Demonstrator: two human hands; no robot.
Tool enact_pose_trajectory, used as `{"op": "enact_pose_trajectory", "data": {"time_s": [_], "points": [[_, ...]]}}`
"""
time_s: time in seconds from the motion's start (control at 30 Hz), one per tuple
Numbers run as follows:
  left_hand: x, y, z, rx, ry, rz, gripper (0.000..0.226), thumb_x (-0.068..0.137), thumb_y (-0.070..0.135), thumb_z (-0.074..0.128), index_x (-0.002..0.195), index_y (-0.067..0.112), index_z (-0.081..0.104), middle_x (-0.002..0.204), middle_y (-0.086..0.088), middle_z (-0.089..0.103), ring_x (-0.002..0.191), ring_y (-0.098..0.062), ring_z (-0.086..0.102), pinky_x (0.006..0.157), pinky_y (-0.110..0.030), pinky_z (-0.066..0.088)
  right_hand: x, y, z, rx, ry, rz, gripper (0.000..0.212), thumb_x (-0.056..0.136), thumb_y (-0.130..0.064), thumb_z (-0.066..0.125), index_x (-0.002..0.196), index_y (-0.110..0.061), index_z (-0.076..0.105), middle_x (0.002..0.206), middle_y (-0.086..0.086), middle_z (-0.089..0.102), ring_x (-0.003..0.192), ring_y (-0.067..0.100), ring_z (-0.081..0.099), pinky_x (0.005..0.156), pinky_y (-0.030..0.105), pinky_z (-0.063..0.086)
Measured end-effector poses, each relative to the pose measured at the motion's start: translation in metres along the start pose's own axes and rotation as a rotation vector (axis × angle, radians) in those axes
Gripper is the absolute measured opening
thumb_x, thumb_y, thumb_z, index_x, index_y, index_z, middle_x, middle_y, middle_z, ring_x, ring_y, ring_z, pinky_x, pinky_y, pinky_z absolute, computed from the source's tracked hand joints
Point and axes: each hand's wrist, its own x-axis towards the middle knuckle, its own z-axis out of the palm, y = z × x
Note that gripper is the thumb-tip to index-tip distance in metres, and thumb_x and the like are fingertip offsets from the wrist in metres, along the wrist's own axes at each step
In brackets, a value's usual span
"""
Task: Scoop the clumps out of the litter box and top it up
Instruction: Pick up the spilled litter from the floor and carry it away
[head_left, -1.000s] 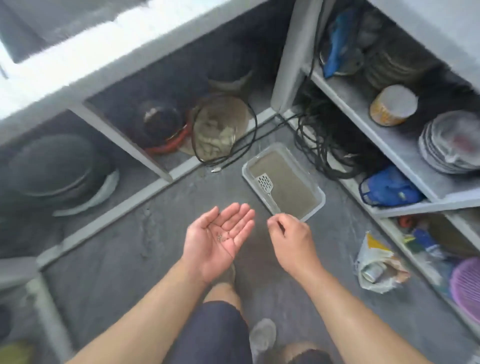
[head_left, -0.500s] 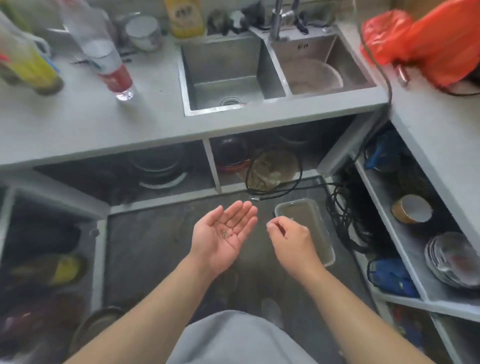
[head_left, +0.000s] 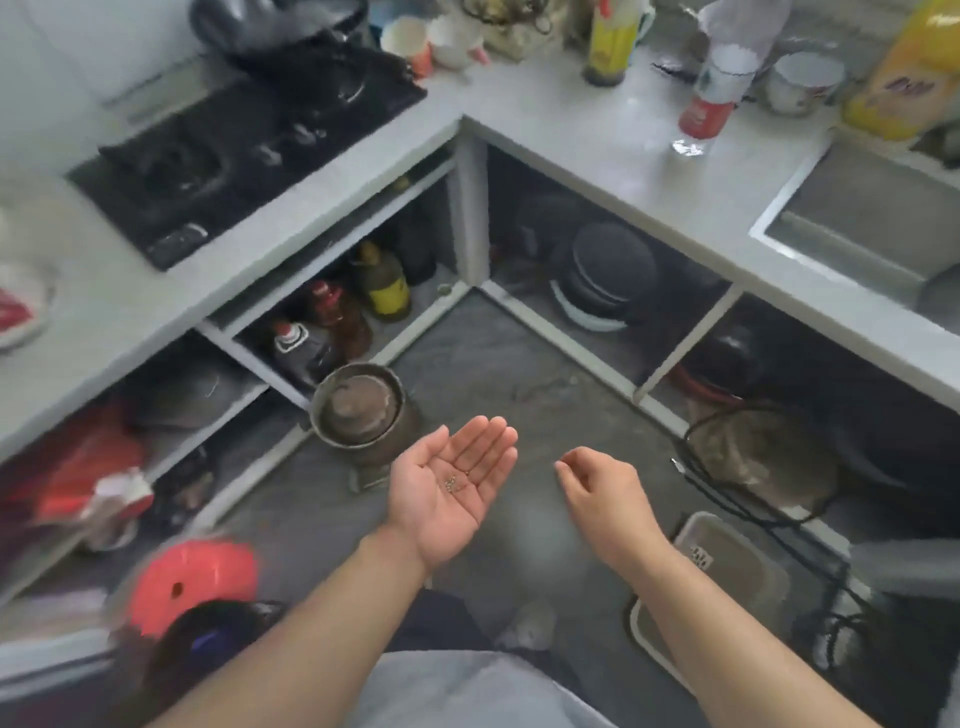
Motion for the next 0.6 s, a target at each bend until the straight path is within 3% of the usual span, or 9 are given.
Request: {"op": "enact_pose_trajectory", "data": {"time_s": [0.17,0.3,0.37,0.6], "points": [[-0.066,0.054,-0.093,-0.239,0.066,0.222,0.041,0.101,0.024,0.046,0.099,-0.006,0.075,0.116,-0.024,0.072,0.108,-0.038,0.071,0.094,-0.05,0.056,-0.007,-0.076,0.077,-0.327,-0.213,-0.396,0.028,0.094,-0.03,0.048,0.075,-0.012,0.055,0.075,0.001,0.058,0.076,0.028,0.057,0.067,0.039,0.048],[-0.126,0.091,-0.179,-0.389,0.12,0.361,0.044,0.1,0.024,0.046,0.094,-0.007,0.076,0.113,-0.025,0.072,0.105,-0.038,0.072,0.093,-0.05,0.056,-0.035,-0.143,0.155,-0.503,-0.323,-0.691,0.025,0.09,-0.021,0.057,0.068,-0.014,0.051,0.072,0.008,0.056,0.074,0.035,0.057,0.061,0.034,0.037],[-0.157,0.108,-0.224,-0.469,0.149,0.426,0.044,0.1,0.025,0.045,0.094,-0.007,0.076,0.113,-0.025,0.072,0.106,-0.038,0.072,0.093,-0.05,0.056,-0.054,-0.177,0.197,-0.514,-0.388,-0.771,0.024,0.088,-0.017,0.06,0.066,-0.012,0.053,0.07,0.01,0.057,0.072,0.035,0.057,0.061,0.031,0.033],[-0.237,0.143,-0.357,-0.671,0.264,0.637,0.043,0.102,0.026,0.044,0.101,-0.007,0.073,0.118,-0.025,0.071,0.108,-0.037,0.071,0.093,-0.049,0.057,-0.11,-0.258,0.319,-0.509,-0.627,-0.88,0.021,0.089,-0.022,0.056,0.069,-0.016,0.054,0.078,0.01,0.063,0.079,0.032,0.057,0.068,0.037,0.043]]}}
